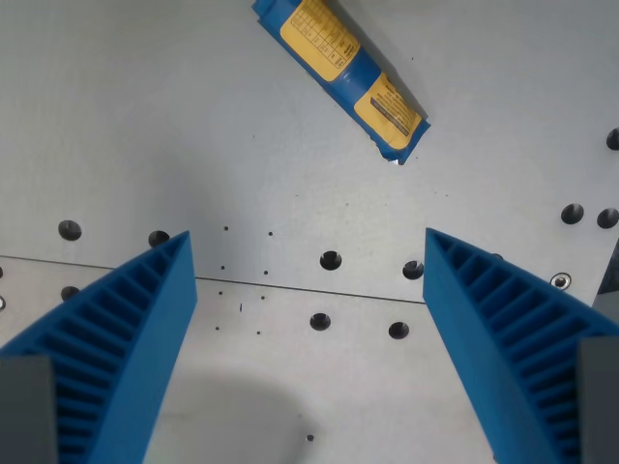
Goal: Move above the blue bag
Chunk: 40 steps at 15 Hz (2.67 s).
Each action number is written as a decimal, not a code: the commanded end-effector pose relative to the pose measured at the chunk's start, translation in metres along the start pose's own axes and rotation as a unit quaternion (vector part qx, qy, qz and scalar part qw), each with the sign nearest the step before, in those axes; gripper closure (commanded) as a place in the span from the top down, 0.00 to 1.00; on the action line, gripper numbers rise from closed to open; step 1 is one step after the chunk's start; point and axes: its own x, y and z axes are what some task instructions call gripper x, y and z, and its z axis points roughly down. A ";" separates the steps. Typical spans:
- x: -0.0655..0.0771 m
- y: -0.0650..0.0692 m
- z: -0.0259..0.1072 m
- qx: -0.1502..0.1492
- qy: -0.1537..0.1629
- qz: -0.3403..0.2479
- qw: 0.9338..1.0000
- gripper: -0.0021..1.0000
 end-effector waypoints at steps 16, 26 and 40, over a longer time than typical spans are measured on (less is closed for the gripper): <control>0.011 0.006 0.058 -0.030 0.024 -0.188 0.981 1.00; 0.024 0.012 0.107 -0.043 0.015 -0.297 0.954 1.00; 0.035 0.019 0.174 -0.056 0.018 -0.353 0.934 1.00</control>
